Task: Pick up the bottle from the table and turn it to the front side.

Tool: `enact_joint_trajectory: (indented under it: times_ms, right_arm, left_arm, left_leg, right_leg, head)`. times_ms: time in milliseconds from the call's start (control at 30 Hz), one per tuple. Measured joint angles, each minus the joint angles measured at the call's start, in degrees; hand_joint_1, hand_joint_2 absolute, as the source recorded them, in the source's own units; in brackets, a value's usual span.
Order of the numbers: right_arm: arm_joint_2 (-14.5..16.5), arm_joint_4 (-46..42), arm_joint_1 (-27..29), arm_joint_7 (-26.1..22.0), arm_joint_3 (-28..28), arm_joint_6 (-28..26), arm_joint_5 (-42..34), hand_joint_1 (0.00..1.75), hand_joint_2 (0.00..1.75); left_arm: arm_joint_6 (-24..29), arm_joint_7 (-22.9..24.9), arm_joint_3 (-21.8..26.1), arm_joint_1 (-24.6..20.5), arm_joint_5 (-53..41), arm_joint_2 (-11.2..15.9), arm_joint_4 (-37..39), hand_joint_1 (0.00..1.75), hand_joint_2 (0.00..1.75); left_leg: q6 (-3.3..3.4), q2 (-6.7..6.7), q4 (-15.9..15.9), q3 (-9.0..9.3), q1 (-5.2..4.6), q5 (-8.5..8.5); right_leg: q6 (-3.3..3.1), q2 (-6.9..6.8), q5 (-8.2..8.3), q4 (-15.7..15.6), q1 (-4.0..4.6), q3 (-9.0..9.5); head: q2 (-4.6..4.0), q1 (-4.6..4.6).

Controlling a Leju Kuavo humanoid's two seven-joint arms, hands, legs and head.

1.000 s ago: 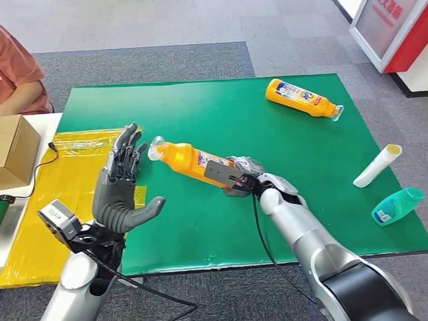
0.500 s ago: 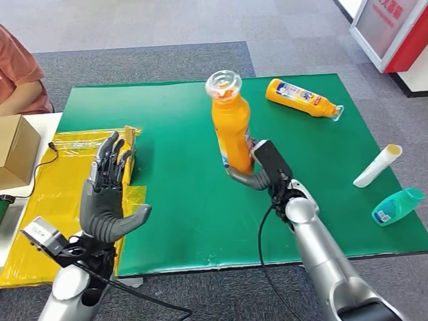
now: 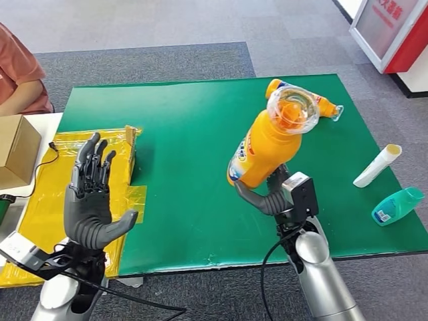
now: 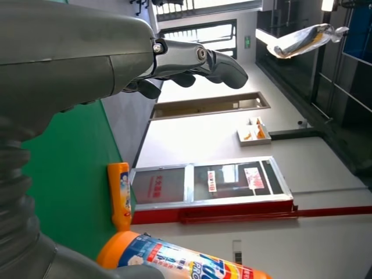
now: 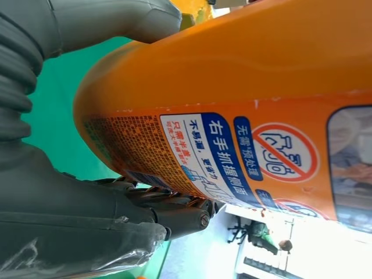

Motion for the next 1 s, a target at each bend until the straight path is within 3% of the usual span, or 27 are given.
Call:
enact_joint_trajectory:
  times_ms: [500,633,867,1000]
  right_arm:
    - [0.0,-3.4,1.9,-2.0,0.0,-0.8,1.3,1.75,1.75]
    - [0.3,-4.7,3.0,-3.4,0.8,-3.8,7.5,1.75,1.75]
    - [1.5,-4.7,2.5,-2.2,6.3,-11.2,23.0,1.75,1.75]
    - [2.0,-4.0,2.4,-1.4,10.3,-14.4,30.2,1.75,1.75]
  left_arm:
    - [0.0,-0.2,0.0,0.2,-0.3,0.4,-0.3,0.0,1.75]
    - [-1.5,0.5,0.0,-1.1,0.3,0.6,-0.4,0.0,1.75]
    - [-11.0,7.7,-2.1,-8.1,4.7,0.7,2.6,0.0,1.75]
    - [-15.2,9.3,-5.1,-10.3,5.8,0.9,4.7,0.0,1.75]
  left_leg:
    - [-0.01,0.0,0.0,0.0,0.0,0.01]
    - [-0.01,0.0,0.0,0.0,0.0,0.01]
    - [-0.03,0.0,0.0,0.01,0.01,0.09]
    - [-0.01,0.01,0.0,0.01,0.01,0.1]
  right_leg:
    - [0.0,0.0,-0.01,0.0,0.0,-0.01]
    - [0.0,0.0,-0.01,0.0,0.0,-0.02]
    - [-0.04,0.0,0.05,0.0,0.01,-0.01]
    - [-0.03,0.0,0.05,0.0,0.01,-0.02]
  head:
    - [0.0,0.0]
    - [0.0,0.01]
    - [0.0,-0.01]
    - [0.0,0.0]
